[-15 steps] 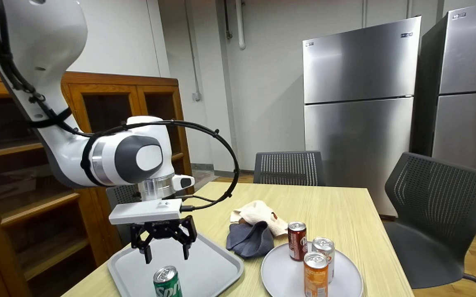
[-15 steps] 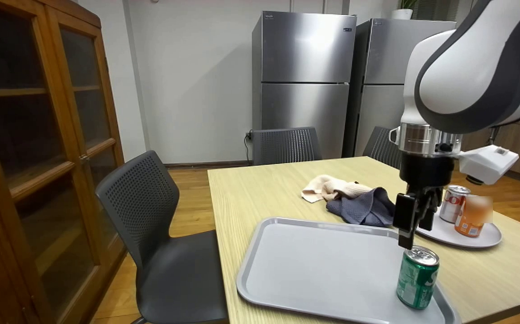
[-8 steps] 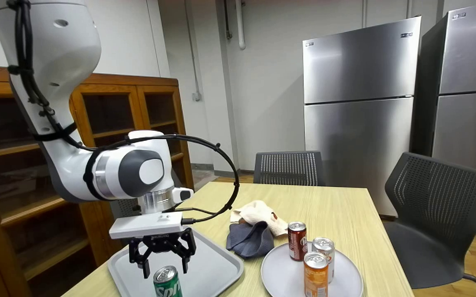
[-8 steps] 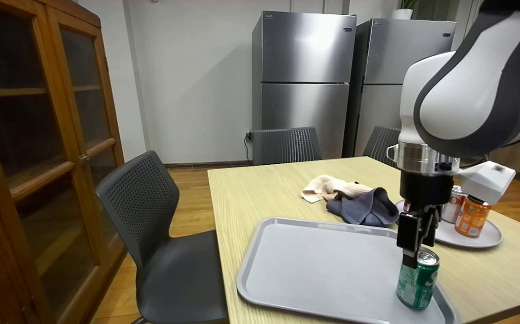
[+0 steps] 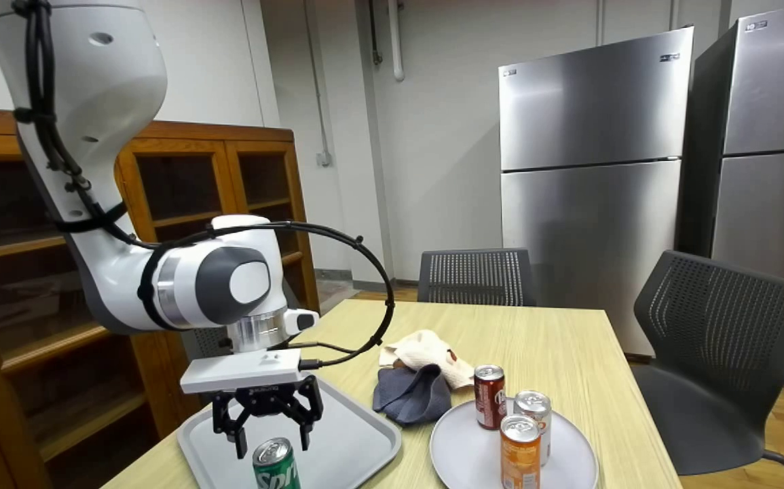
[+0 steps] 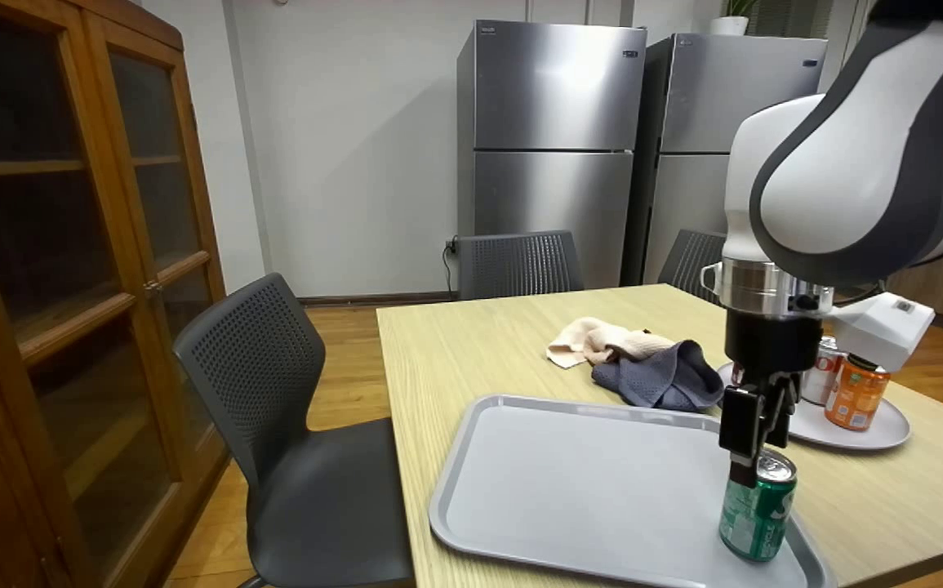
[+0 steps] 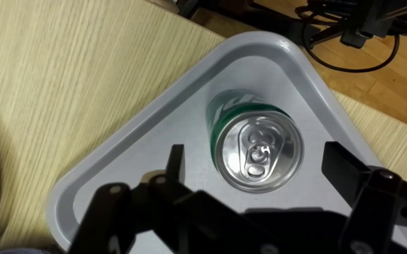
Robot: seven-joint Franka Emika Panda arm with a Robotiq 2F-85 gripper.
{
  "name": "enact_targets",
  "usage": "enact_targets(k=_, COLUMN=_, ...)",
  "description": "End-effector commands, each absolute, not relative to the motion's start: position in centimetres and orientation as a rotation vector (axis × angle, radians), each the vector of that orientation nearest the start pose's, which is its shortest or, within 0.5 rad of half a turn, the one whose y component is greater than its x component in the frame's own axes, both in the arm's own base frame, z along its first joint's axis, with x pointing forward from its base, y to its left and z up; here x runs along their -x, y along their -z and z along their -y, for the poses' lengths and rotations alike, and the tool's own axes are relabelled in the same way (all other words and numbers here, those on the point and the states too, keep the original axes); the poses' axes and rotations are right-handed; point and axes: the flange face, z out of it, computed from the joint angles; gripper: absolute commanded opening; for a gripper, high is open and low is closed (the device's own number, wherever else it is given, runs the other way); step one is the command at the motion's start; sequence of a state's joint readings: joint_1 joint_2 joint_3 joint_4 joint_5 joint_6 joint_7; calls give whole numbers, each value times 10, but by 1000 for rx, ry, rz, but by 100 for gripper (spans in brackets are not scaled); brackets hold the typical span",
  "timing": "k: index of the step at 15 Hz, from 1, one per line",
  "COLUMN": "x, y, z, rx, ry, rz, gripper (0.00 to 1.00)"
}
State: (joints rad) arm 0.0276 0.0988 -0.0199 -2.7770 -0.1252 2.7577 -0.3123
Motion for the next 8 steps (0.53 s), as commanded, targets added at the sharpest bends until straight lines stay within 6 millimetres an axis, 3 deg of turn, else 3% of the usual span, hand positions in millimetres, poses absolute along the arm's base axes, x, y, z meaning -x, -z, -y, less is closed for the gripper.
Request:
enact_targets(k=1, x=-365, y=-166, z=-11, rx=3074, ry=-218, rz=719, gripper=100)
enact_targets(k=8, x=-357, y=-145, z=-14, rx=3050, ry=-298, rz=736, gripper=100)
